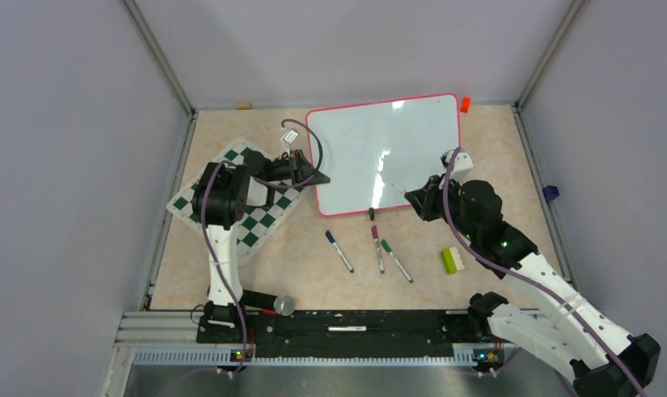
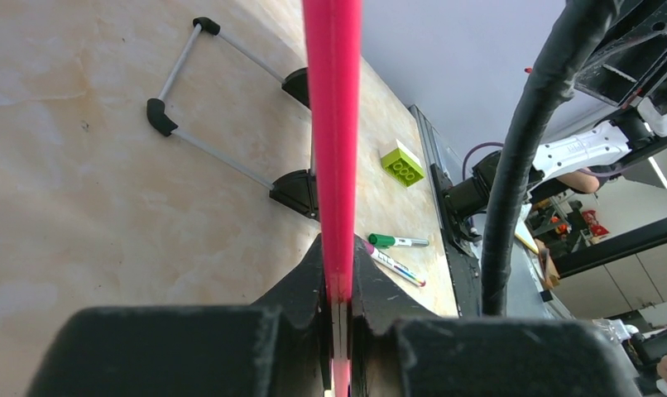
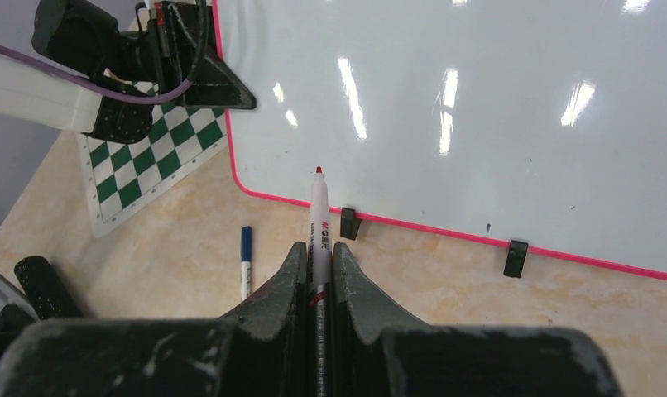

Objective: Write a sentence on the whiteboard
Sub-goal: Adjust the whiteboard at the center of the board.

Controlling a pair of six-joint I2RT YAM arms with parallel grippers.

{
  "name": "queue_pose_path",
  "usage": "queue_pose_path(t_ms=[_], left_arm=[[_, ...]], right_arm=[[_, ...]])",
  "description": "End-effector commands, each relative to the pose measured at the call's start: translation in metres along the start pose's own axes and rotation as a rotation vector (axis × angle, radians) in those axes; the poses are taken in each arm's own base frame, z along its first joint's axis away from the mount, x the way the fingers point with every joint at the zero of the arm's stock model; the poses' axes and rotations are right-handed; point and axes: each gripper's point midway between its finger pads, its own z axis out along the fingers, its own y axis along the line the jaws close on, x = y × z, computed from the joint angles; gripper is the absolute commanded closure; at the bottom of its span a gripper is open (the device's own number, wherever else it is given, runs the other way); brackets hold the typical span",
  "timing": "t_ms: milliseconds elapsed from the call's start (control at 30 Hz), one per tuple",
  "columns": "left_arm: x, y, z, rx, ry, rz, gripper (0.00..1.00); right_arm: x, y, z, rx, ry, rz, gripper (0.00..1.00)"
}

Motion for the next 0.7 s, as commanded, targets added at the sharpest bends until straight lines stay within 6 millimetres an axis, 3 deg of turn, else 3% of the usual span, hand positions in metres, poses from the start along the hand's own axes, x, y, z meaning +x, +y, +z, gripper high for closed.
queue_pose_path(t_ms=[0, 200, 400, 667], left_arm=[[-0.015, -0.021, 0.003, 0.016, -0.042, 0.155, 1.00], [-0.008, -0.033, 0.003, 0.008, -0.052, 0.199, 1.00], [-0.005, -0.022, 0.005, -0.040, -0.086, 0.082, 1.00], [-0.001, -0.026, 0.001, -0.113, -0.102, 0.136, 1.00]], right_arm=[[-0.021, 0.003, -0.003, -0.009, -0.075, 0.003, 1.00], [-0.021, 0.003, -0.003, -0.009, -0.075, 0.005, 1.00], [-0.020, 0.004, -0.004, -0.014, -0.072, 0.010, 1.00], [-0.017, 0.003, -0.005, -0.012, -0.071, 0.017, 1.00]])
